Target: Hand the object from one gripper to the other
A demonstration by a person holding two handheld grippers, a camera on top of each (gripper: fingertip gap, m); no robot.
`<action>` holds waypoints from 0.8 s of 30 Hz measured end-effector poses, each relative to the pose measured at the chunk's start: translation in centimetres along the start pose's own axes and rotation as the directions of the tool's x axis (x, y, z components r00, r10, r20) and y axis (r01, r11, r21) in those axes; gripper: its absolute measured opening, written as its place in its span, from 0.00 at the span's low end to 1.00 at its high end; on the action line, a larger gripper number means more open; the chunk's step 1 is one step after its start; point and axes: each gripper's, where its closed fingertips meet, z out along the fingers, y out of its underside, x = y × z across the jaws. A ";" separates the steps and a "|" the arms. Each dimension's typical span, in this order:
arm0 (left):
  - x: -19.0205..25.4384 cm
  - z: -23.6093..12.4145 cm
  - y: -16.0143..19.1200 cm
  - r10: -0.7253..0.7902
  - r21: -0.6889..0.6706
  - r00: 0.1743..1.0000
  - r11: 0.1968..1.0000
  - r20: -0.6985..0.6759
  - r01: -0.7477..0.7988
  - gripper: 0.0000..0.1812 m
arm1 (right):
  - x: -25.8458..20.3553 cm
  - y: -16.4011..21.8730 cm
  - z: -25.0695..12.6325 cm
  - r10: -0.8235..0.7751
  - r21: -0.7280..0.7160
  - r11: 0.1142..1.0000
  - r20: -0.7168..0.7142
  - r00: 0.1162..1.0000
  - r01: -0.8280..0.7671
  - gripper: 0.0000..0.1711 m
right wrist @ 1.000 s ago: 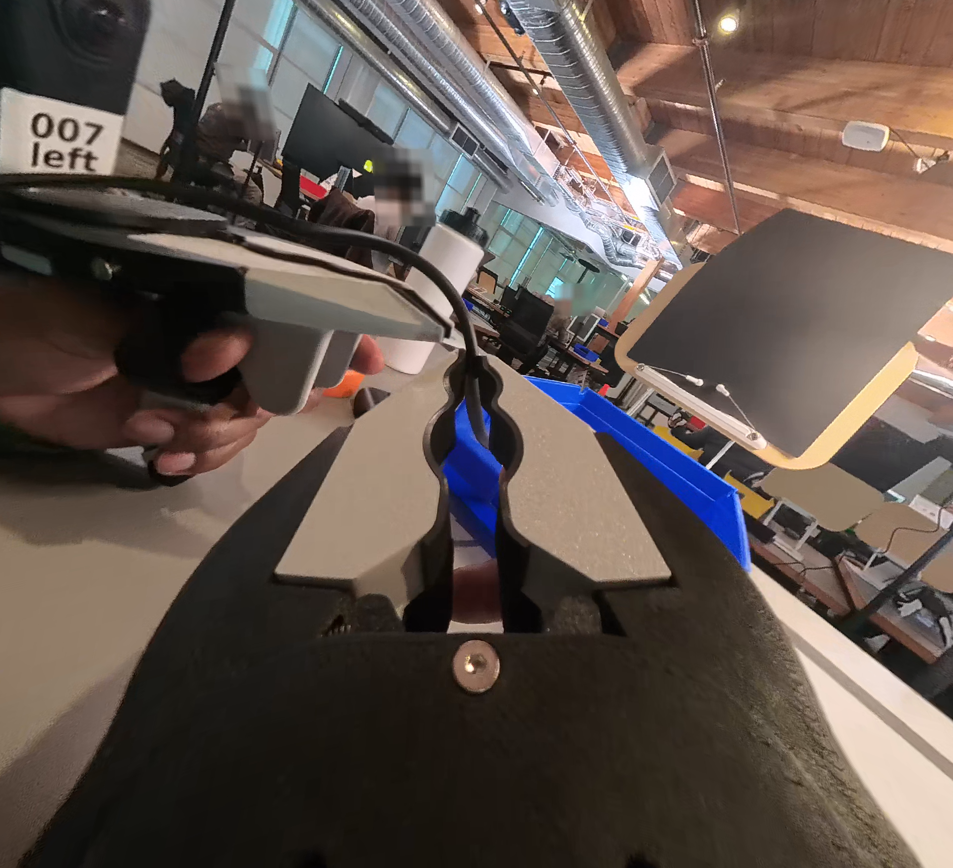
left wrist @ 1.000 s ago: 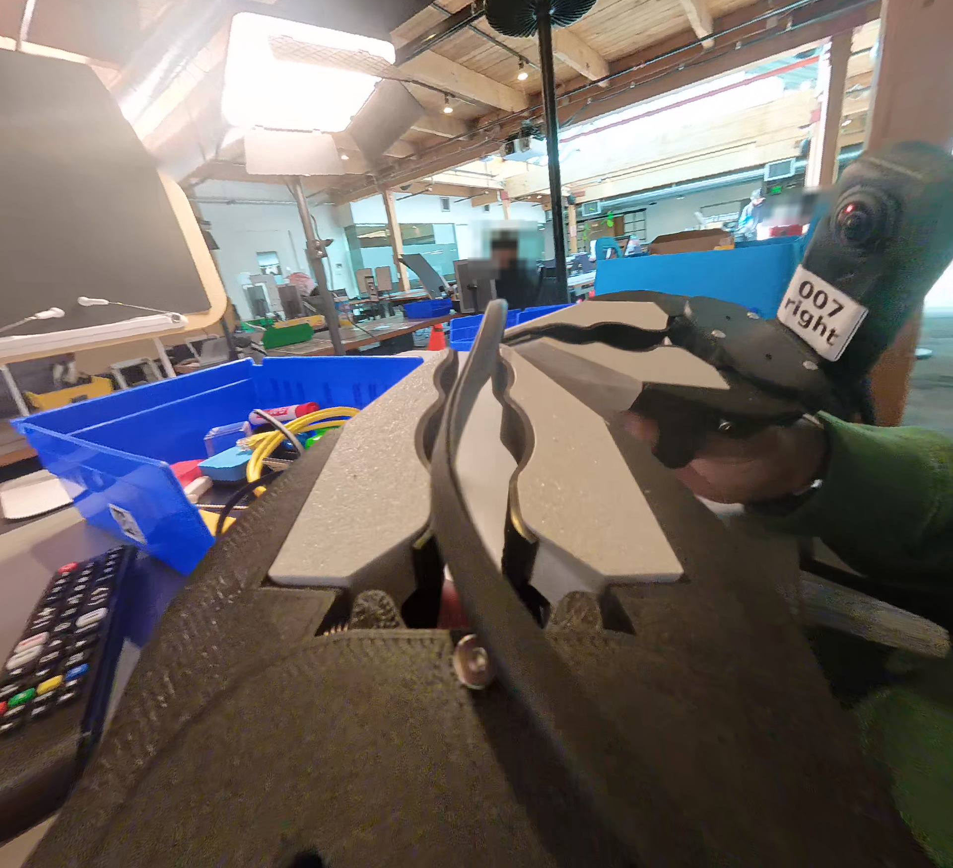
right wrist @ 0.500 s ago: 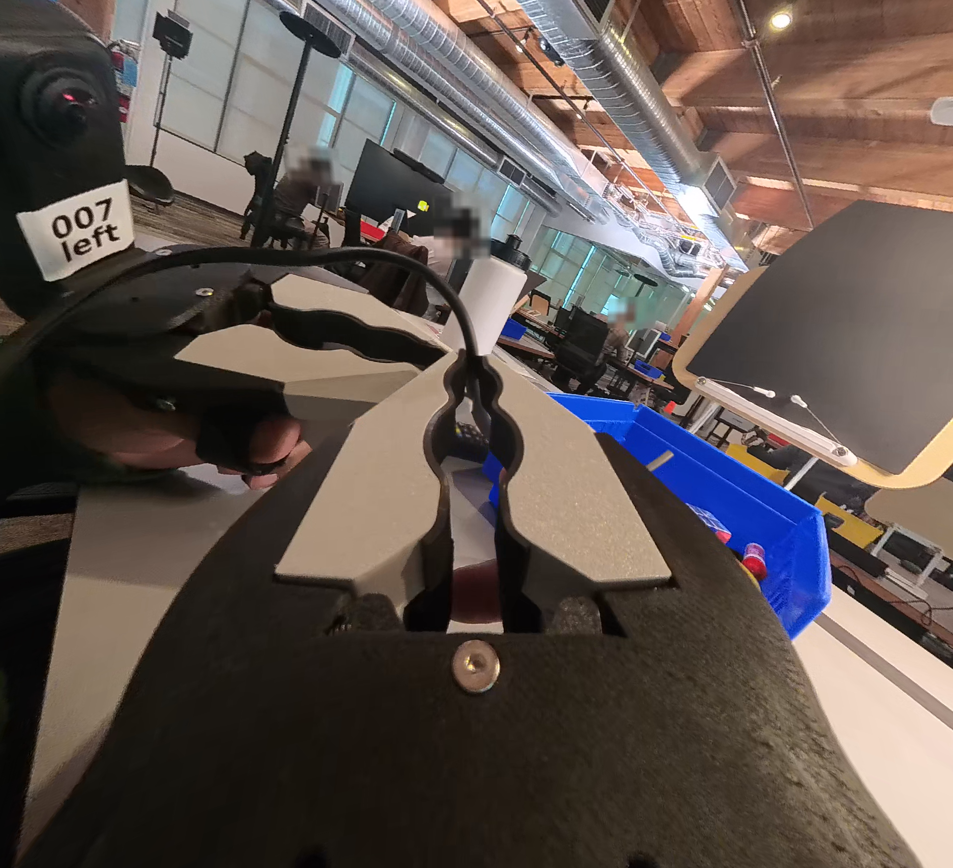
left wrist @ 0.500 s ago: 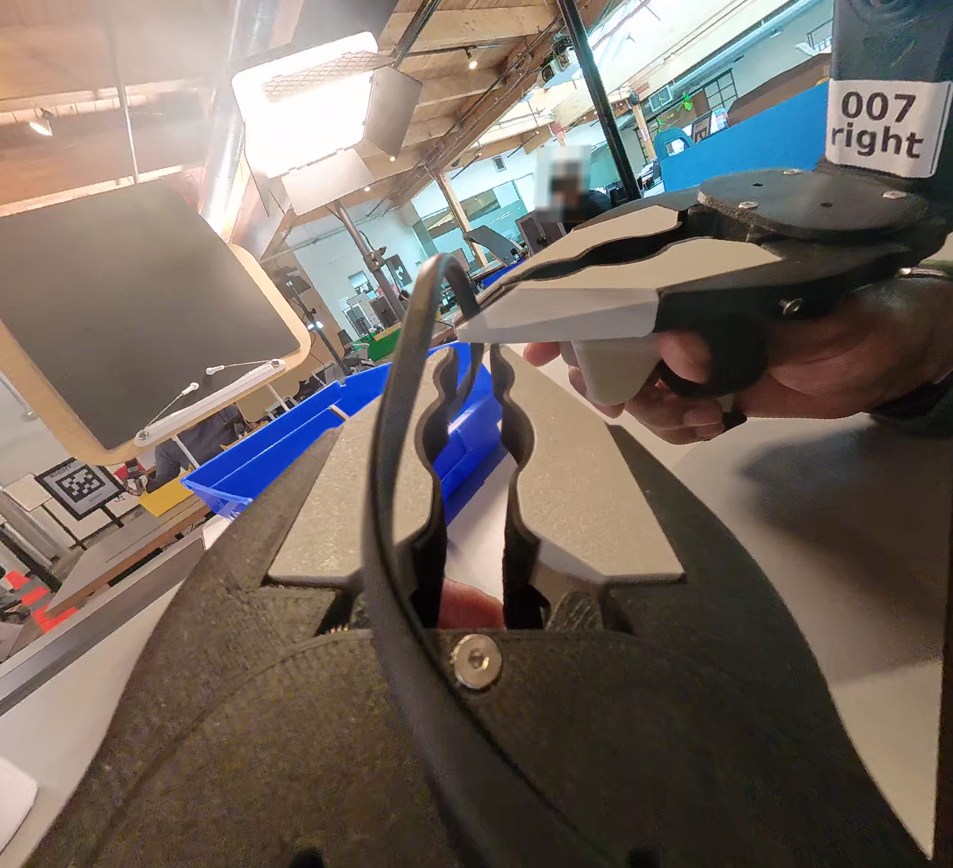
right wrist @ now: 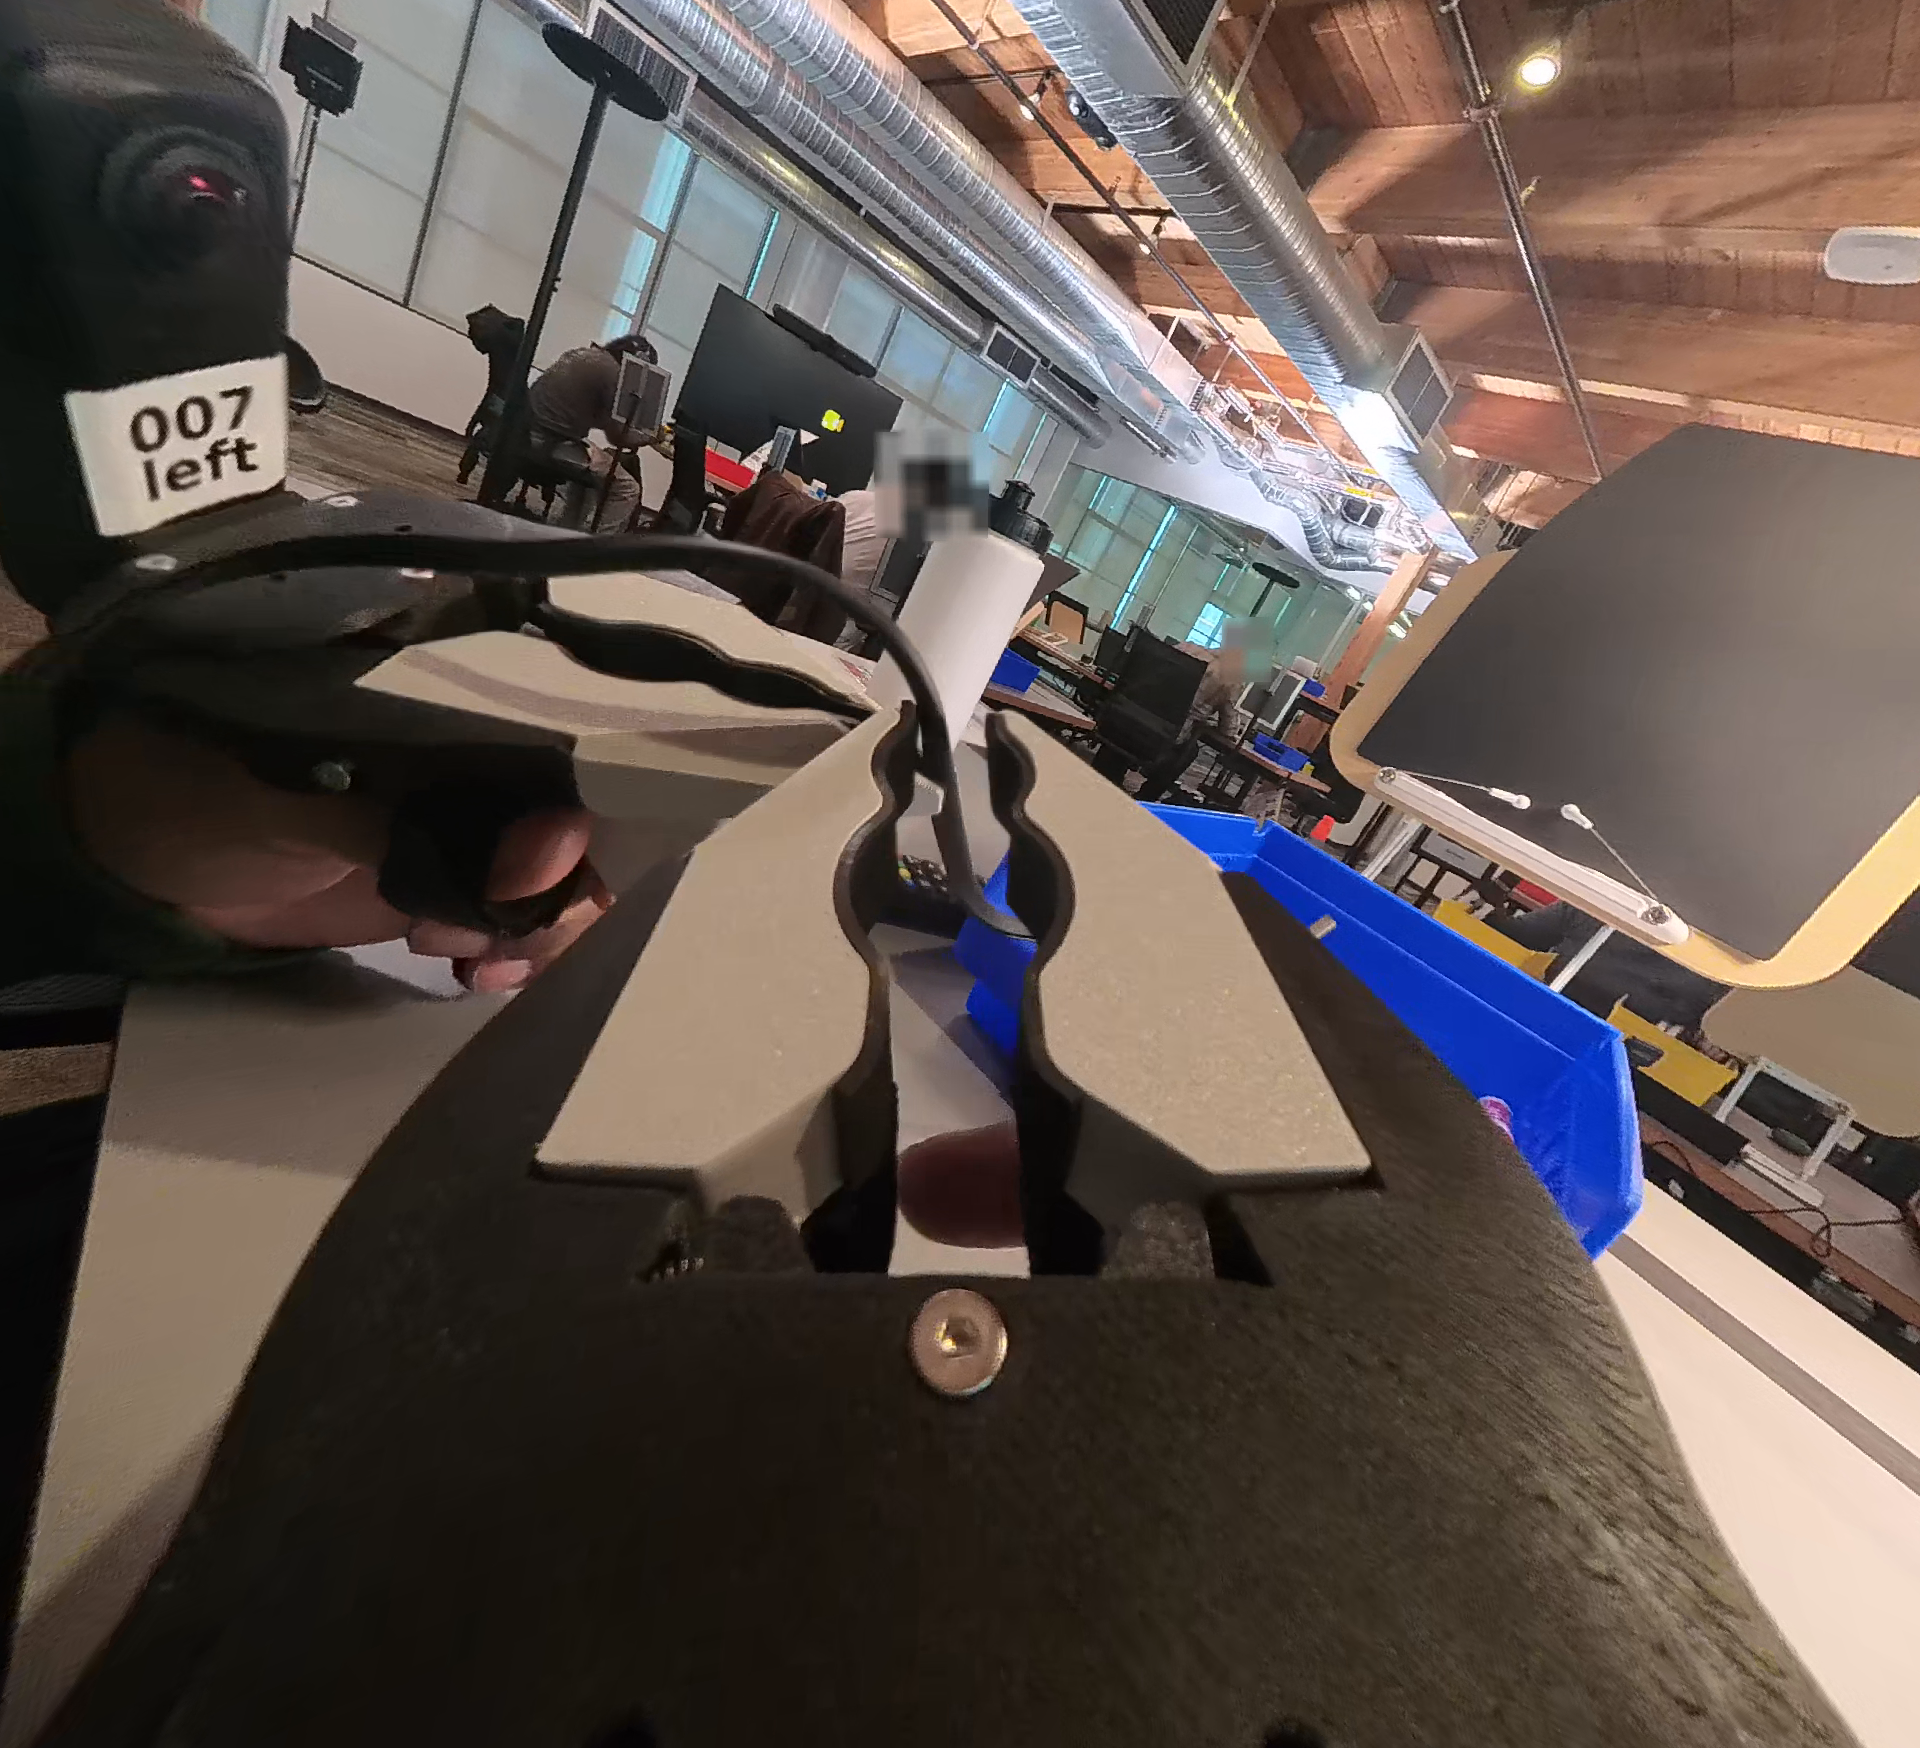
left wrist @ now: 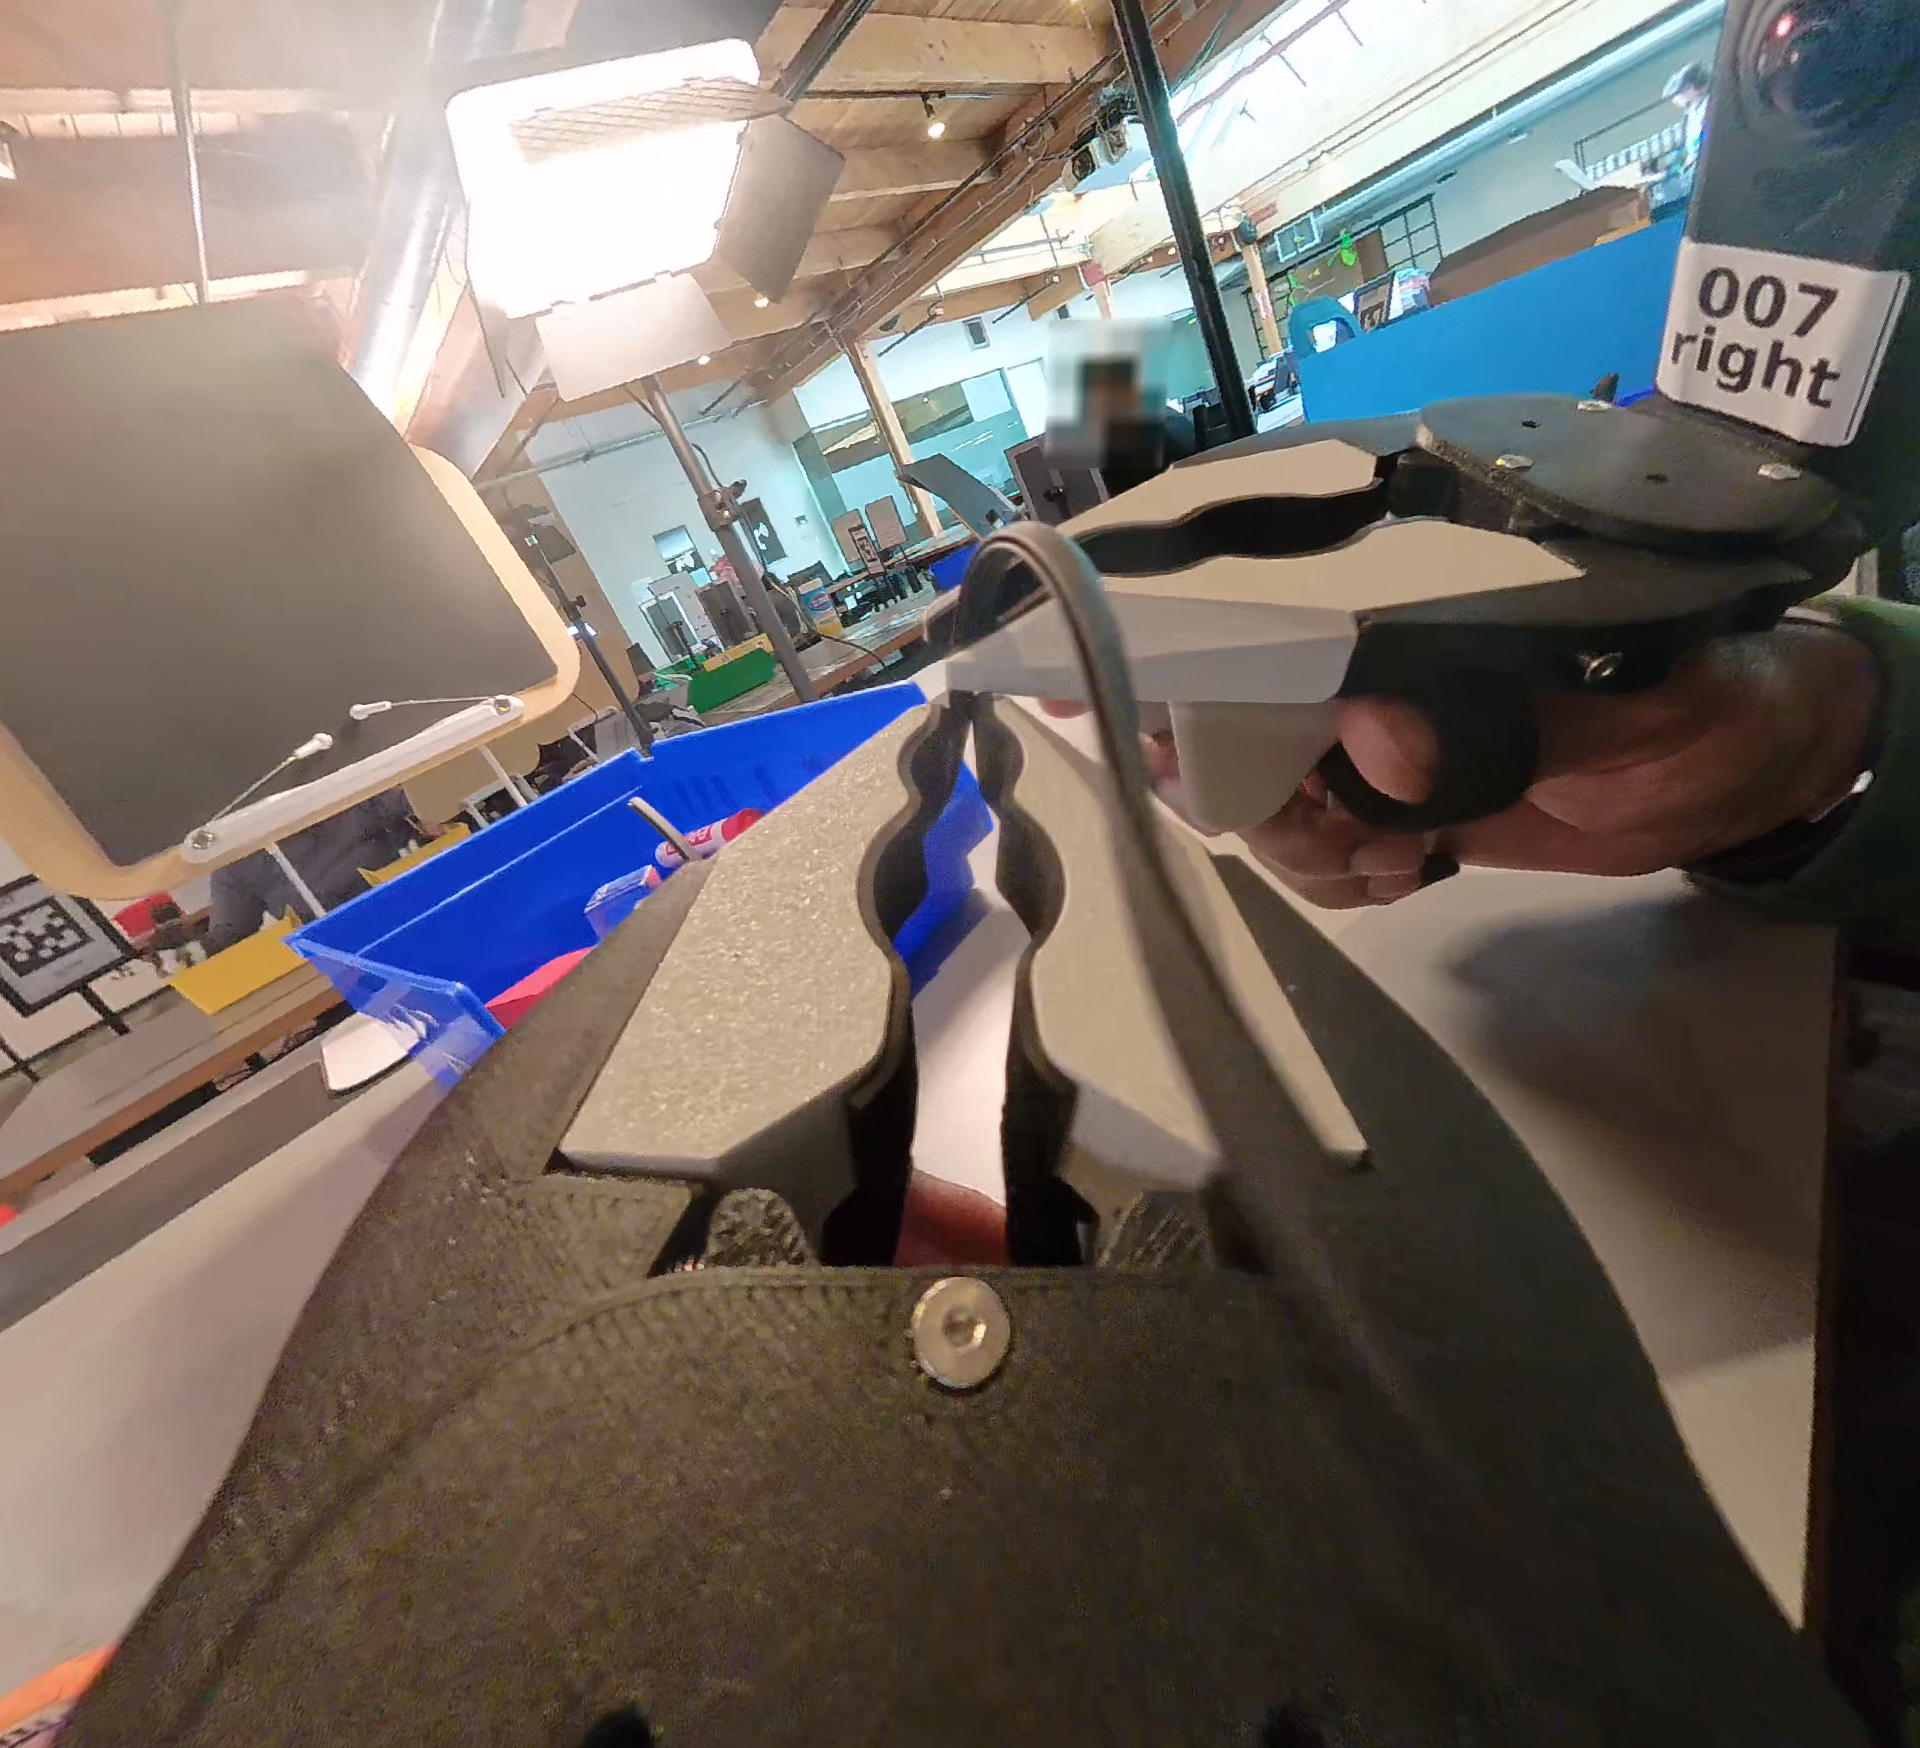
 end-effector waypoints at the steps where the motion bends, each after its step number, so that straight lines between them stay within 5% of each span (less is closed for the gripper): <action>1: -0.1 0.0 0.0 -0.013 0.002 1.000 1.000 0.001 0.013 0.02 | 0.0 0.0 0.0 -0.001 0.002 1.000 0.000 1.000 0.001 0.09; 9: -1.4 -0.3 -0.2 -0.160 0.029 0.987 0.987 0.003 0.160 0.02 | 0.6 -0.4 -0.2 0.002 0.025 1.000 -0.029 1.000 -0.001 0.09; 16: -1.5 -0.7 -1.2 -0.315 0.084 0.946 0.943 -0.075 0.321 0.02 | -0.5 0.6 0.3 -0.166 -0.038 0.986 -0.028 0.986 0.165 0.08; 24: -1.1 -0.6 -1.2 -0.347 0.077 0.931 0.931 -0.115 0.357 0.02 | -0.5 1.0 0.4 -0.225 -0.060 0.973 -0.043 0.973 0.222 0.06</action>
